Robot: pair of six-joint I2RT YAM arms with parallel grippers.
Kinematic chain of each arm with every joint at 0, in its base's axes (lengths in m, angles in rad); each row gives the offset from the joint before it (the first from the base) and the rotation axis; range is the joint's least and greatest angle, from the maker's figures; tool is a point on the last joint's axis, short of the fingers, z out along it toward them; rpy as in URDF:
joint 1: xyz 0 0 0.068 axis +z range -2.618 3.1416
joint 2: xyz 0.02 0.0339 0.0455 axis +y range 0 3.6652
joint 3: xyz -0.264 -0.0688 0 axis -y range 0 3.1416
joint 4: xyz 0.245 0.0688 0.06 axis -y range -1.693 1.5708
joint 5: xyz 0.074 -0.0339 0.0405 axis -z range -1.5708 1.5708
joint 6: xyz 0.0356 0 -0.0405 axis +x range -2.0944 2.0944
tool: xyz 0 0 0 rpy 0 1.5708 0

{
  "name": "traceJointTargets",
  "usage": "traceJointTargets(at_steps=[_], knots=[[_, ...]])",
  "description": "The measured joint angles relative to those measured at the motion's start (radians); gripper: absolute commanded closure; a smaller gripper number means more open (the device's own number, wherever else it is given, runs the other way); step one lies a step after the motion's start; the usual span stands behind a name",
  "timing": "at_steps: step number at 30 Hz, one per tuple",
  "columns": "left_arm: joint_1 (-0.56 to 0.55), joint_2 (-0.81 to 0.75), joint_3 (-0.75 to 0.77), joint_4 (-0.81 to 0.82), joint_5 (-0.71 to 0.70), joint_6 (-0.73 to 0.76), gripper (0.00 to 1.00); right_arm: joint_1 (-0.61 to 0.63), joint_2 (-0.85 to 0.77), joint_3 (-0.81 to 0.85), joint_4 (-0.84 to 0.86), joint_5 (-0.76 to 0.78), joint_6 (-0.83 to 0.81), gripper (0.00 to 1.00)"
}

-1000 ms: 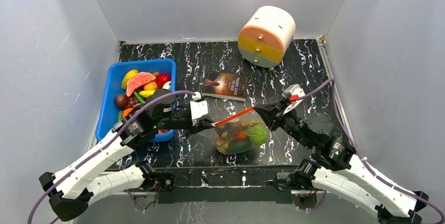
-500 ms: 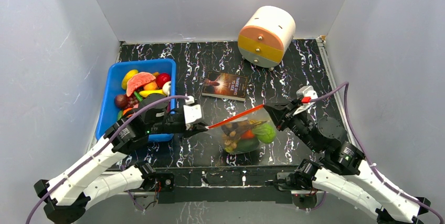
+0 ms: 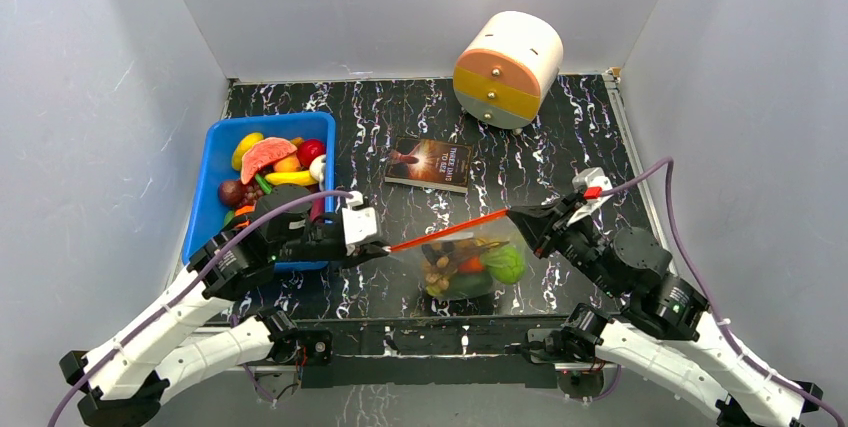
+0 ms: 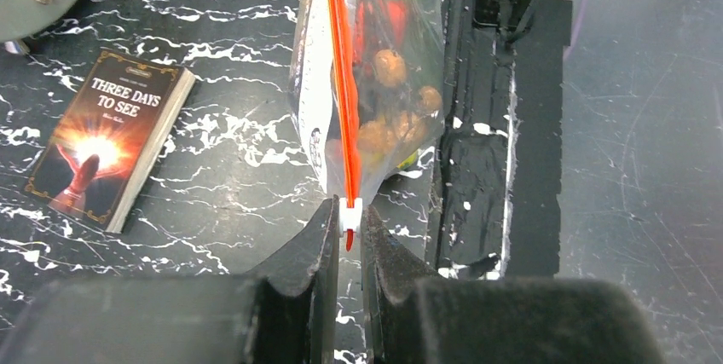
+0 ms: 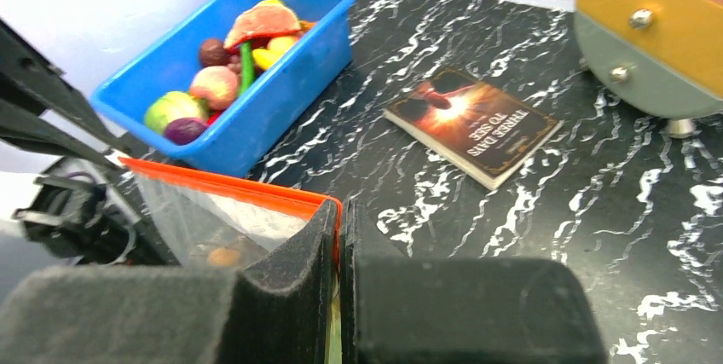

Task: Place the food in the zip-top bag and seal the zipper
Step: Place the zipper food storage bag at the center of the board.

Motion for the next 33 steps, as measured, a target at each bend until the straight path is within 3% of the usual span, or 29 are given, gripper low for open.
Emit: traceJointTargets(at_steps=[10,19,25,30,33], knots=[[0.0,-0.035,-0.006,-0.065,0.113,-0.003,1.0,0.0,-0.005,0.061,-0.08,-0.116,0.149,1.0],[0.0,0.066,-0.109,-0.042,-0.027,-0.062,1.0,-0.004,0.138,-0.112,0.056,0.045,0.114,0.98],[0.0,0.156,-0.108,-0.023,-0.22,-0.101,0.86,-0.01,0.372,-0.112,0.242,0.132,0.049,0.72],[0.0,0.148,-0.113,0.038,-0.402,-0.146,0.52,-0.01,0.437,-0.111,0.314,0.177,0.02,0.32],[0.001,0.123,-0.114,0.087,-0.478,-0.168,0.42,-0.01,0.445,-0.092,0.321,0.202,0.004,0.15]])
